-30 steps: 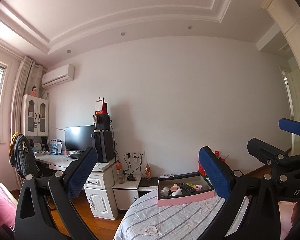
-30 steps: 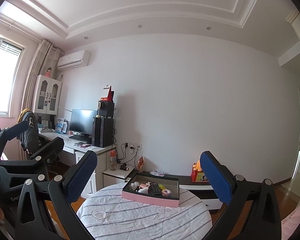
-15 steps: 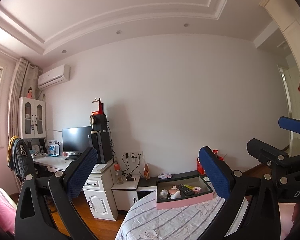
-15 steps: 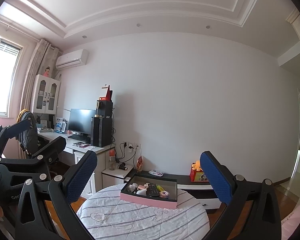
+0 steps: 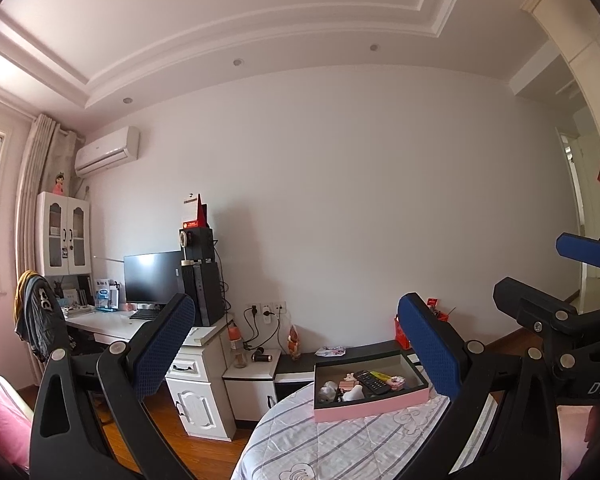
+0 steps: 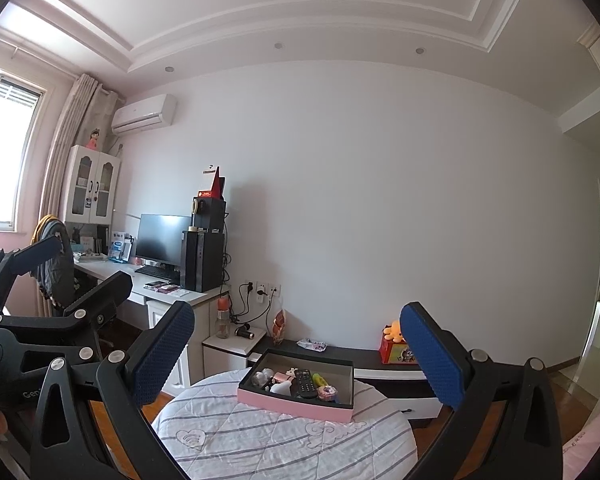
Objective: Organize rigid objects
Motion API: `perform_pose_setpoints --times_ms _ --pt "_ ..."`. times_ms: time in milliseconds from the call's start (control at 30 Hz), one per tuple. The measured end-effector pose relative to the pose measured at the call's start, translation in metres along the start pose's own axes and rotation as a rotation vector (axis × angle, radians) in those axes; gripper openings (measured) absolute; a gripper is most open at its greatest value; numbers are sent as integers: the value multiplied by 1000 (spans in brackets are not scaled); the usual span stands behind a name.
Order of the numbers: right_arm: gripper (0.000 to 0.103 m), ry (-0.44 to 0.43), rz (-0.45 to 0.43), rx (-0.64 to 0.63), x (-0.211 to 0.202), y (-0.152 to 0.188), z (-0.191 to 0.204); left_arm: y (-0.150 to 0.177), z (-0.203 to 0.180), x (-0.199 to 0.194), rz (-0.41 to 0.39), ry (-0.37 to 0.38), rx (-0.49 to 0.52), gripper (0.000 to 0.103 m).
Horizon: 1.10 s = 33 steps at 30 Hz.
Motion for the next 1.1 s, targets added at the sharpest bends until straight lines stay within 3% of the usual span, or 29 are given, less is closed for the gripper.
perform_pose_setpoints --times_ms 1100 --pt "103 7 10 -10 5 -3 1 -2 3 0 -9 -12 13 103"
Point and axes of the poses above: each gripper's, at about its wrist camera, not at the fingertips, and x roughly the way its jaws point, z to its left, y to its underside, the point moved 7 cm from there along x, roughly the way its jaws point, and after that the axes turned 10 degrees about z, right-handed, at the moved point
